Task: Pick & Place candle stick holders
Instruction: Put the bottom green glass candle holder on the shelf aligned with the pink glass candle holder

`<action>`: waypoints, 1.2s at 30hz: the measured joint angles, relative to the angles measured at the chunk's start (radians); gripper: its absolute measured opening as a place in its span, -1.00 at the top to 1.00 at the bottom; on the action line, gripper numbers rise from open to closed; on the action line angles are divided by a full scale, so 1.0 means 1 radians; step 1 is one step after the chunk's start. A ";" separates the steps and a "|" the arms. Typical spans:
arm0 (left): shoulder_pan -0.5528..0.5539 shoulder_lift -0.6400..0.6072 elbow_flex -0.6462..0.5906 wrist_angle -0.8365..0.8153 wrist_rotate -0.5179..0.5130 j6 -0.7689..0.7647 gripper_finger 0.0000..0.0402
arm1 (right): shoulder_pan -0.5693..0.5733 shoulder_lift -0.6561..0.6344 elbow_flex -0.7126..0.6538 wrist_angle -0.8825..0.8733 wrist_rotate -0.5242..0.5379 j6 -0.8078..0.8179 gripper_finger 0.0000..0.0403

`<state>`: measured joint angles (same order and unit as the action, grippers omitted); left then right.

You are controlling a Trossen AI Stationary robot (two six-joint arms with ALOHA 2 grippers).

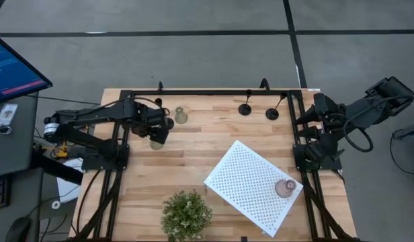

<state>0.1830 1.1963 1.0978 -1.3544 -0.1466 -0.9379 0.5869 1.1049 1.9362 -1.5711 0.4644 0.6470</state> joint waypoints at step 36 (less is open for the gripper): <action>0.170 -0.043 -0.232 0.233 0.066 0.280 0.03 | 0.000 0.001 -0.001 0.000 0.000 0.016 0.08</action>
<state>0.3530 1.1538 0.8653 -1.1213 -0.0804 -0.6575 0.5869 1.1057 1.9354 -1.5711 0.4644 0.6628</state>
